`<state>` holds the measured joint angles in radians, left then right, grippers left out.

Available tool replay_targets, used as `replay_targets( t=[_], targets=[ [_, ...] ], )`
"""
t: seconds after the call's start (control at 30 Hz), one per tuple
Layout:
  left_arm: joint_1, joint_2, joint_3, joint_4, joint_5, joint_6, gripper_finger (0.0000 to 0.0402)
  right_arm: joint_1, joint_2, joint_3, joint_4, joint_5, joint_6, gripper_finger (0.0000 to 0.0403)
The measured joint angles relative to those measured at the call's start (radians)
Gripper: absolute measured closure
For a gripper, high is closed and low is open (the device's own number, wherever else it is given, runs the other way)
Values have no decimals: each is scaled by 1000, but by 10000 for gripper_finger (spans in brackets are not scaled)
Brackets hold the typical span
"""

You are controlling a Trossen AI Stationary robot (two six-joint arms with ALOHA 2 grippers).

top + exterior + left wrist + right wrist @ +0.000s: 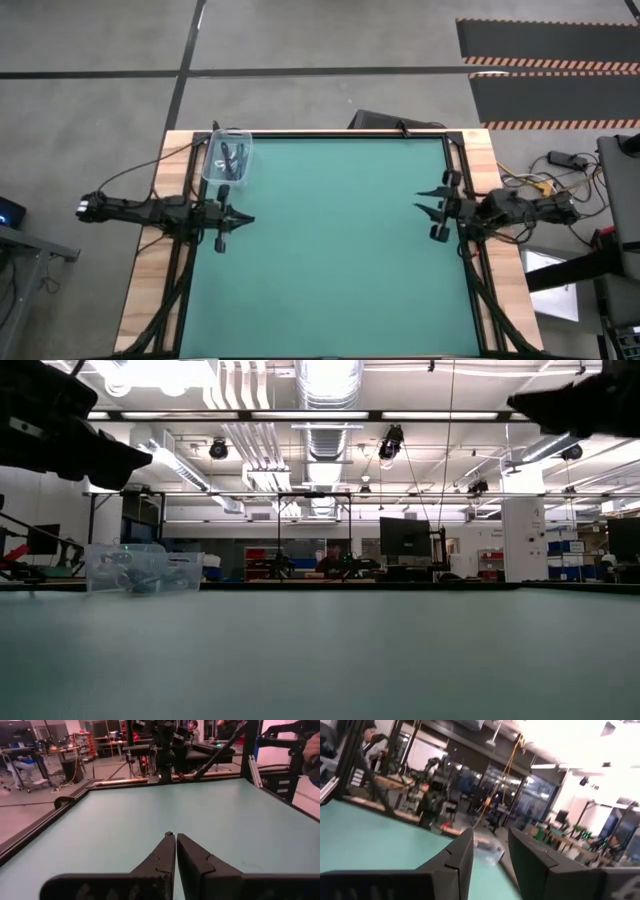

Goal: Pick and place USB-C Cables
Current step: Return to Home Position

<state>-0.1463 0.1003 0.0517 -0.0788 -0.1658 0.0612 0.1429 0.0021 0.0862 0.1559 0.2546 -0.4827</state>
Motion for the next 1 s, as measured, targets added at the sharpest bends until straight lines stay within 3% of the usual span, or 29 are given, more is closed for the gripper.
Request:
replay_targets(
  t=[0.1,0.3,0.4,1.0],
  targets=[
    [0,11,0,0,0,0,401,0,-2,-74,66,0,18,298],
    [0,38,0,0,-2,-1,401,0,17,-74,19,-78,157,319],
    [0,48,0,-1,-2,-1,401,0,24,-74,-2,-63,199,328],
    [0,76,-1,1,-3,-2,402,0,47,-74,-47,-49,221,321]
  ],
)
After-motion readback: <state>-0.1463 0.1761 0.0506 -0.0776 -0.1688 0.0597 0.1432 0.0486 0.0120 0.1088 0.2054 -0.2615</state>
